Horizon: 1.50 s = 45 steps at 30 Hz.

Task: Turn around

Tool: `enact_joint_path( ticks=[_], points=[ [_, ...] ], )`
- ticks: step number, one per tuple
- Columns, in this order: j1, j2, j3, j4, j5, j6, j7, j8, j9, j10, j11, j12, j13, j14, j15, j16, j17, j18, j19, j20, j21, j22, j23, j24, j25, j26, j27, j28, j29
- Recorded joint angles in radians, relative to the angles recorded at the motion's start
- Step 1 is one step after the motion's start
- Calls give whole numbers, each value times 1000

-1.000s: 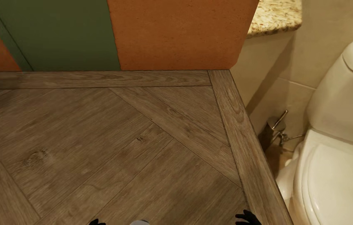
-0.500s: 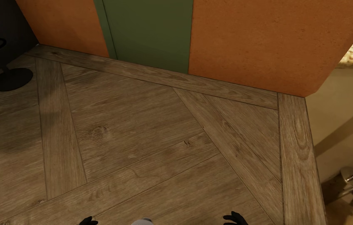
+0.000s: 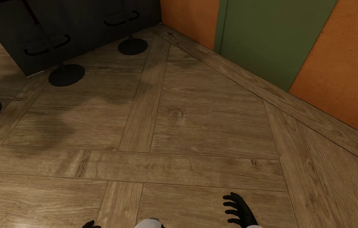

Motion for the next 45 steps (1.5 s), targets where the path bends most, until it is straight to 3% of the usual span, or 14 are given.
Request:
enact_joint_path(
  ticks=[3,5,9,12,14,19,23,26,27,31,34,36,39,45],
  points=[
    [10,-118,-40,-77,63,-43,-71,162,-11,-88,78,28,119,65,114,2,-11,15,-177,-22,-40,-16,47,15,-3,-92,15,34,24],
    [-11,-32,27,-55,13,-38,-45,98,-23,-1,-128,54,169,-54,43,-15,-43,-13,45,-41,-86,-40,89,-7,16,-94,43,62,45],
    [10,-26,-32,-13,-34,6,12,6,-41,86,-58,39,71,-108,-7,33,37,4,62,7,-23,-6,2,7,-66,-48,59,17,78],
    [-1,-124,-32,-92,34,-44,-54,149,-35,22,66,16,126,-48,68,31,12,50,-181,-34,-24,-9,26,16,-44,-102,-5,9,113],
    [11,-21,20,-97,27,-65,-67,135,-21,-20,-135,53,120,-52,19,-19,-26,37,55,-28,-70,-28,100,-14,26,-107,-6,24,92],
    [-15,-14,68,-118,-22,-59,-88,56,-8,-91,-127,52,17,55,-7,-19,18,30,46,-35,-43,-60,30,-24,-23,18,12,17,2],
    [-12,-30,4,-34,-25,24,-4,25,5,-13,19,43,-6,0,30,16,22,43,6,-3,-2,30,-6,-40,-39,-27,-17,-5,-1],
    [-3,-134,-46,-99,37,-24,-62,192,3,-102,1,25,144,69,66,17,-10,27,-132,-18,-45,-29,57,-46,-18,-113,-30,45,74],
    [-9,-88,-14,-95,25,-33,-68,189,-9,-102,-127,41,176,51,67,-8,-24,16,80,-44,-58,-47,104,-61,-8,-135,-16,66,84],
    [-8,-11,62,-6,1,-3,-9,45,-40,9,-187,68,21,-80,72,-23,-30,-21,45,-4,-55,-72,39,-67,-16,-48,64,5,26],
    [89,-13,-136,8,31,1,7,135,-7,-88,-151,41,-79,-7,103,55,13,18,26,63,-33,-66,-10,-51,15,-33,25,-106,-36],
    [83,-3,-220,0,41,-23,4,160,-10,-119,-209,-78,15,17,77,22,-13,18,-47,17,-59,-98,52,-78,62,-93,18,-120,-48],
    [77,-2,-274,0,42,-63,-12,155,-6,-140,-242,-111,102,35,104,-15,26,6,58,-31,-83,-89,52,-70,52,-178,125,-123,-53],
    [78,2,-238,2,47,-45,-27,143,19,-155,-251,-56,53,55,118,13,22,0,51,5,-55,-111,21,29,-75,-9,76,-148,7]
  ],
)
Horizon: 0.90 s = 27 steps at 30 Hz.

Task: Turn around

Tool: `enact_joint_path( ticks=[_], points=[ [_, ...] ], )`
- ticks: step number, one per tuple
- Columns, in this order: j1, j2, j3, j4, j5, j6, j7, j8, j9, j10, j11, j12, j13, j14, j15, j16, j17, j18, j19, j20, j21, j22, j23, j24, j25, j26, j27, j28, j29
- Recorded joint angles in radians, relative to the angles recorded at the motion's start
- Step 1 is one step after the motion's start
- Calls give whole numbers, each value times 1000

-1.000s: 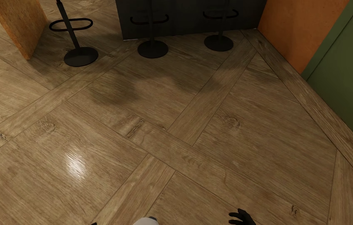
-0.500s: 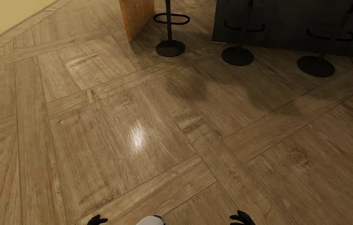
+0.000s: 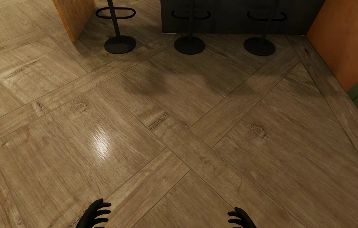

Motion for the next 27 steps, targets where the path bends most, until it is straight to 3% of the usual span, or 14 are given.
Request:
enact_joint_path(
  ticks=[3,6,8,12,15,20,24,27],
  points=[
    [14,7,10,-5,-2,5,-8,-4,-14,-16,2,6,9,6,0,-5,18,-7,-6,-15,-20,10,15,-18,36,-66,-8,-3,8],
    [4,6,14,0,4,34,-12,-7,-46,5,7,2,42,-3,-6,-17,-4,-5,-5,-4,-20,4,22,-40,16,-82,13,-6,6],
    [-4,-7,24,-2,2,33,-9,-2,-47,20,29,-6,18,-9,-15,1,2,-6,-5,-20,-20,15,18,-48,23,-76,22,-3,-16],
    [4,6,32,-6,-1,20,-21,-16,-40,4,16,6,-7,-2,-13,-21,3,-9,-8,-15,-7,7,20,-32,55,-30,-12,-3,-13],
    [11,3,-4,7,10,4,-11,-7,-35,-27,-11,-9,6,9,2,-17,7,-14,-14,-11,-25,14,12,-34,54,-31,-2,-11,-23],
    [-8,-5,2,10,14,9,-17,-11,1,12,10,-3,15,-16,-16,4,-9,-14,-14,-14,-9,14,11,-23,35,-110,-3,-5,-33],
    [9,8,24,11,15,3,-17,-11,20,8,14,-4,-15,-17,-21,-20,2,-18,-18,-3,4,3,7,-55,73,-47,-15,25,-32],
    [4,2,11,12,16,9,-21,-15,5,5,17,13,-33,-11,-18,-26,-12,-20,-20,-14,-1,-2,19,-76,64,-39,-20,46,-60]
  ],
)
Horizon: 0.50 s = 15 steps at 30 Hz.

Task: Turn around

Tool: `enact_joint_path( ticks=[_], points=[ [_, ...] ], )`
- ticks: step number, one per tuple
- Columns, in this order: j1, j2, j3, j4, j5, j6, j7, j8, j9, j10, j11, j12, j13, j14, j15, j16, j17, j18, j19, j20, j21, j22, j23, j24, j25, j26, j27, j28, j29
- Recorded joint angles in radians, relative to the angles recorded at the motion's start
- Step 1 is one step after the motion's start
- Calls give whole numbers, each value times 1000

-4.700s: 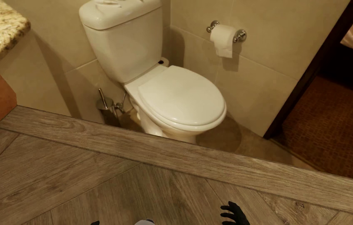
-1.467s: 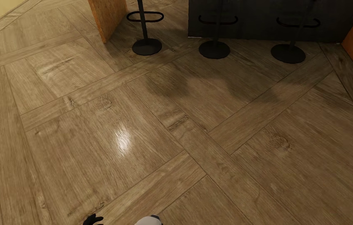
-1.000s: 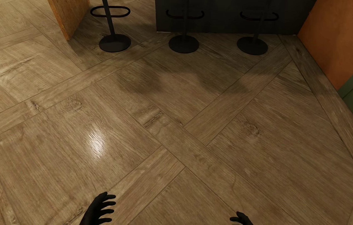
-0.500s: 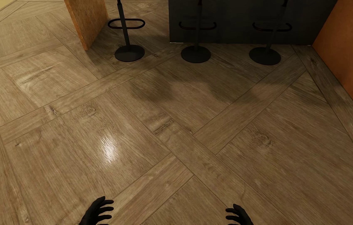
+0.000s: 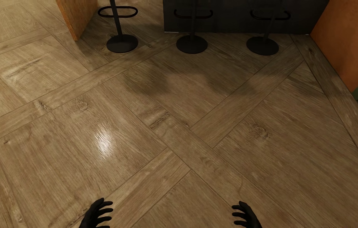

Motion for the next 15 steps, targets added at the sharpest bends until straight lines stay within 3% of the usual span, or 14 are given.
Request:
enact_joint_path(
  ticks=[4,6,10,12,15],
  points=[
    [9,-1,-21,-6,-2,5,0,5,-28,-23,-7,-31,50,16,11,16,18,0,-1,-10,-3,5,-6,12,-32,-20,34,-6,20],
    [9,-8,-18,-3,1,5,2,8,-43,-36,-11,-17,55,27,18,26,-8,-3,-4,7,-13,14,-9,26,-29,-46,31,-16,54],
    [-1,-14,20,-16,-7,11,-13,0,-49,-25,5,-19,33,27,11,-19,4,-3,-2,-17,-9,8,17,65,-24,-38,-2,-32,66],
    [5,-14,16,-19,-11,10,-7,4,-47,-31,7,-8,34,28,9,5,3,-1,-1,-1,-26,23,-3,81,-32,-48,-10,-56,76],
    [9,-14,14,-20,-12,9,-4,7,-30,-42,1,-20,25,34,13,11,-2,0,-1,-1,-19,16,8,61,-38,-40,11,-65,48]
  ],
)
